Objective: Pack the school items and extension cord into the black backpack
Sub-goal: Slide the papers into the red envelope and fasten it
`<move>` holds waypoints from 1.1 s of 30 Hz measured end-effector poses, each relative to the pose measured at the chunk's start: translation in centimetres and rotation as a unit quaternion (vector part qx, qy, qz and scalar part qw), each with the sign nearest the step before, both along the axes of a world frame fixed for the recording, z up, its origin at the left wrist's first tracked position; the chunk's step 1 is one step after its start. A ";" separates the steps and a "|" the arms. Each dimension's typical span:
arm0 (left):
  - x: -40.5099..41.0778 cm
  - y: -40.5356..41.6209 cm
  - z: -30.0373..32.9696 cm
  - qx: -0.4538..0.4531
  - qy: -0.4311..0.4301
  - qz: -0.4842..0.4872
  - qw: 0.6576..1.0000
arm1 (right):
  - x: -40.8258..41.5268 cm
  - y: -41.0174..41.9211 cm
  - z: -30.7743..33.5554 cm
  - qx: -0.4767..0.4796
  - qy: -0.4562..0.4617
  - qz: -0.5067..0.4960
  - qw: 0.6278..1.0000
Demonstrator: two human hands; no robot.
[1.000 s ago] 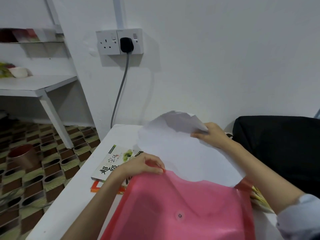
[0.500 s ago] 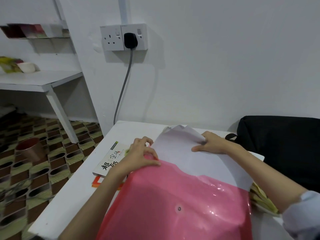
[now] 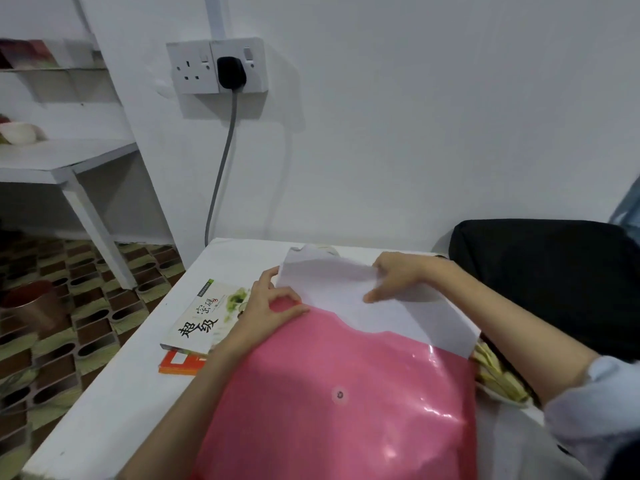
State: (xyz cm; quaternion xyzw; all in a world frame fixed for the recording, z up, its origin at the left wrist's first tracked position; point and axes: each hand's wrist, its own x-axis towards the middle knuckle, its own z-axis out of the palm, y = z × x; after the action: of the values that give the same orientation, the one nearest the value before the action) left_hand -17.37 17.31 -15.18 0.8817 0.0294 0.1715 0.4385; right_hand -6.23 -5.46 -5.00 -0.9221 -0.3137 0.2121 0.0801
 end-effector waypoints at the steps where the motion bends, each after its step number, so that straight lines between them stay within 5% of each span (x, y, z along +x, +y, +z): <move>1: 0.0 0.0 -0.1 -0.008 -0.004 0.004 1.000 | 0.2 -0.3 0.4 -0.048 0.012 -0.001 0.999; 6: 0.0 -0.7 0.2 0.000 -0.032 0.006 0.999 | 0.1 -1.3 0.5 -0.132 -0.064 -0.018 0.989; 12: -0.5 -1.1 0.8 -0.014 -0.036 0.021 0.999 | 0.1 -2.8 -0.7 -0.042 0.022 -0.009 0.999; 33: -2.5 -1.1 0.8 -0.002 -0.065 -0.003 0.998 | -3.4 -1.1 -2.8 -0.129 0.164 0.016 0.978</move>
State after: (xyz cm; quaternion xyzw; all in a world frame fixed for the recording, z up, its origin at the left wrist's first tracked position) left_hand -19.89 16.20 -14.35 0.8677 -0.0015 0.2270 0.4422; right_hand -9.63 -6.60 -7.77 -0.8722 -0.2808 0.4005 0.0072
